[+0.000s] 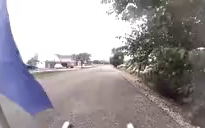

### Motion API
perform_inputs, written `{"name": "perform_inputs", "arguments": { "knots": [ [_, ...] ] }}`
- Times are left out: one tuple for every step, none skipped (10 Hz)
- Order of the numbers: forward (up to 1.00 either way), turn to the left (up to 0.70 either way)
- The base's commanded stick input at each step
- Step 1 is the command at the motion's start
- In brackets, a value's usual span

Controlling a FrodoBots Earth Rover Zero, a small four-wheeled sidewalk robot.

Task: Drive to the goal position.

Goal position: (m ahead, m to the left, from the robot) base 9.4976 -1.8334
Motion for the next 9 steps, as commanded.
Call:
{"name": "perform_inputs", "arguments": {
  "knots": [
    [0.45, 0.00],
    [0.45, 0.00],
    [0.45, 0.00],
    [0.45, 0.00],
    [0.45, 0.00],
    [0.45, 0.00],
    [0.45, 0.00],
    [0.45, 0.00],
    [0.45, 0.00]
  ]
}}
